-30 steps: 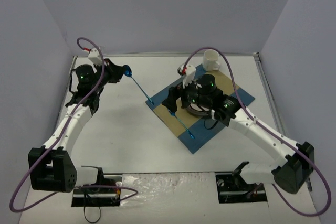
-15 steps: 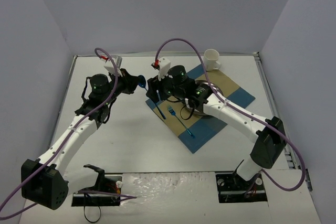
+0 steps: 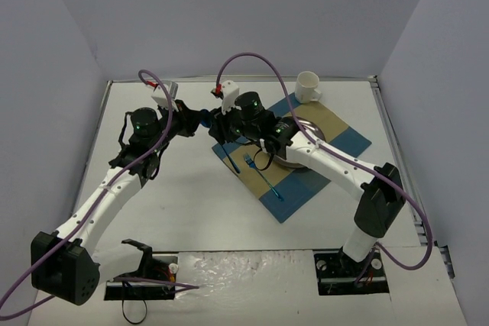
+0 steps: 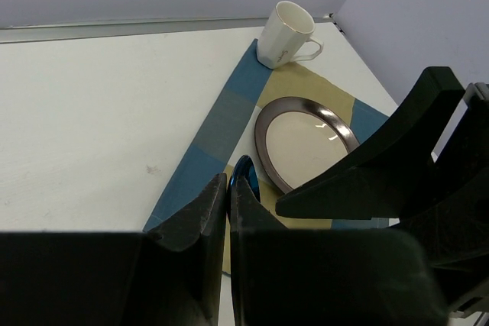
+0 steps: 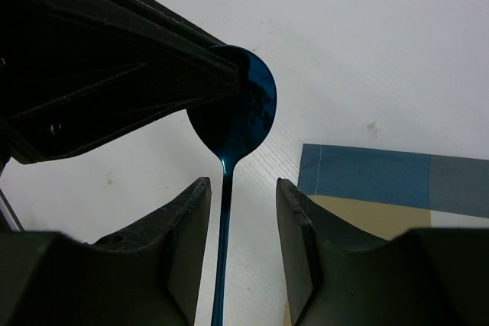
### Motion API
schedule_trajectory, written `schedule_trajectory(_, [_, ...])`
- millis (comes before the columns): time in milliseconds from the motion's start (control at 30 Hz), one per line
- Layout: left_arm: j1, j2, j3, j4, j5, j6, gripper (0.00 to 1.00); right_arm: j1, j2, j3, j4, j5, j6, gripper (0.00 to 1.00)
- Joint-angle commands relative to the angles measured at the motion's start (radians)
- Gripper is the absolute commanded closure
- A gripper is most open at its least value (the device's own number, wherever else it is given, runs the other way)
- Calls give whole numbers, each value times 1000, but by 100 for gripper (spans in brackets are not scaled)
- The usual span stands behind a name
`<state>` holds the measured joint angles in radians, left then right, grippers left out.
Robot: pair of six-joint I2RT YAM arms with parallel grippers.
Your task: Set the dinner table for one person
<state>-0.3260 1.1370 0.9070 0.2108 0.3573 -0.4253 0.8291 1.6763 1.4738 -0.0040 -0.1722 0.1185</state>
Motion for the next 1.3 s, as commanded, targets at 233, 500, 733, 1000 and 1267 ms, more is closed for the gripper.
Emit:
schedule_trajectory(233, [1, -23, 24, 70, -6, 36, 100, 16, -11, 31, 41, -2, -19, 74])
schedule_trajectory(500, [1, -25, 23, 73, -6, 42, 100, 21, -23, 19, 32, 11, -33, 73])
schedule_trajectory(733, [1, -28, 20, 75, -8, 45, 100, 24, -26, 7, 30, 11, -32, 73])
schedule_trajectory(1000, [2, -23, 16, 81, -4, 39, 100, 30, -28, 2, 29, 13, -37, 83])
schedule_trajectory(1267, [1, -17, 8, 88, -1, 42, 100, 30, -64, -27, 25, 67, -68, 99])
